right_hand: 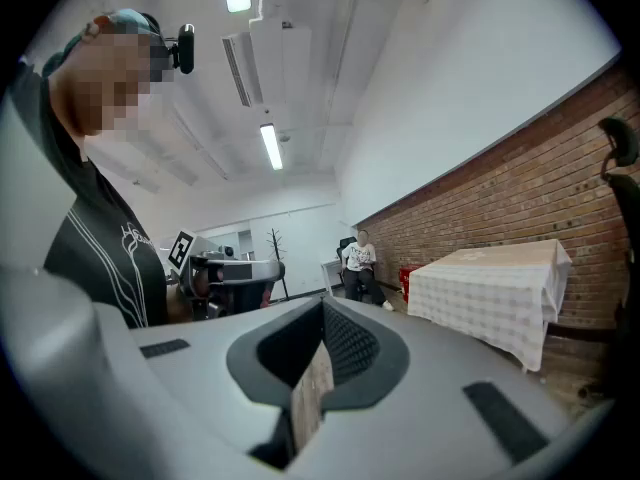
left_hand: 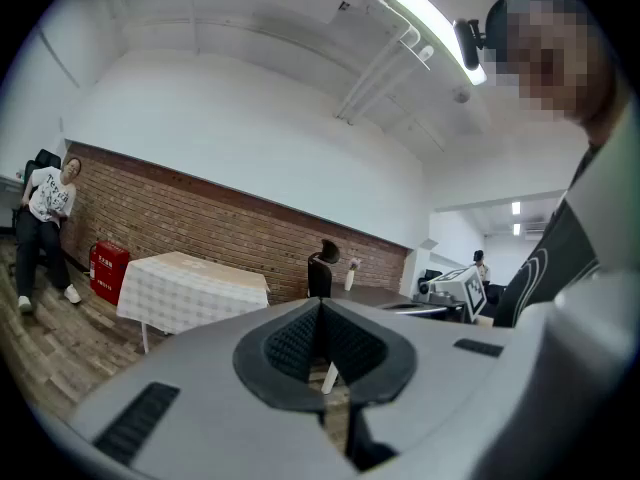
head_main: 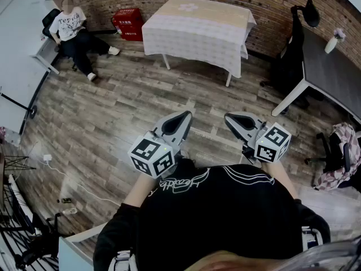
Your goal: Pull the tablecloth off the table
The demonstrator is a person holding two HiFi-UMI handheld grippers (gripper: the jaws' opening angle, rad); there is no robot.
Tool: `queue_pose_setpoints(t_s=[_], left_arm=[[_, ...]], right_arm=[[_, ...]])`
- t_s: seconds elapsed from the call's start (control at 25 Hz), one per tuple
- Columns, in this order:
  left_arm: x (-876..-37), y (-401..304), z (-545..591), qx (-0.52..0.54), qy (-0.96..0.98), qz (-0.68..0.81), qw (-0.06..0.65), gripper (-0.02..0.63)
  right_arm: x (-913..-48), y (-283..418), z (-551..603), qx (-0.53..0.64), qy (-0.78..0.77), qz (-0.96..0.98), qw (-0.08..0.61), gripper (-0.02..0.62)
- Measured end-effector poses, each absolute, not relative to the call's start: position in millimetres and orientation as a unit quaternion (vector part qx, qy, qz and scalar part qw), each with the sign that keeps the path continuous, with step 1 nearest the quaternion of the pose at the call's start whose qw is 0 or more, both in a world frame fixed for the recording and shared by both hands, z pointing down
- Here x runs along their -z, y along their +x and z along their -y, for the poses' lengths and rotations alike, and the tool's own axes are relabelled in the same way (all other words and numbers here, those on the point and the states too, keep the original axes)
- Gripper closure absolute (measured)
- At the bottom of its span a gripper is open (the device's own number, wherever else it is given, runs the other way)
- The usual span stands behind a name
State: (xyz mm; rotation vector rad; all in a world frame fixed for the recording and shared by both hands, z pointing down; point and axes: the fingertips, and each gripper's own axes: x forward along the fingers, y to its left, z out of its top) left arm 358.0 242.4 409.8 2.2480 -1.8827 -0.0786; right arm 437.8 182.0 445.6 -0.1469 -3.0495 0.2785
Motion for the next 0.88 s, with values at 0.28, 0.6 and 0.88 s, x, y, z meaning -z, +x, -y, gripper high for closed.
queue_pose_setpoints(t_s=[0.28,0.6,0.88], left_arm=[[-410.6,349.6,-245.1,0.031,0.763,0.638,0.103,0.600],[-419.6,345.9,-245.1,0.034,0.771,0.625,0.114,0.600],[-425.9,333.4,-240.7,0.036,0.776,0.617,0.125,0.600]], right_arm=[[-446.3,433.6,-182.4,-0.083,-0.042,0.995,0.042,0.598],[-454.1,429.8,-182.8,-0.089,-0.026,0.994,0.051,0.598],[-460.2,417.6,-179.6,-0.099,-0.014,0.993,0.061,0.598]])
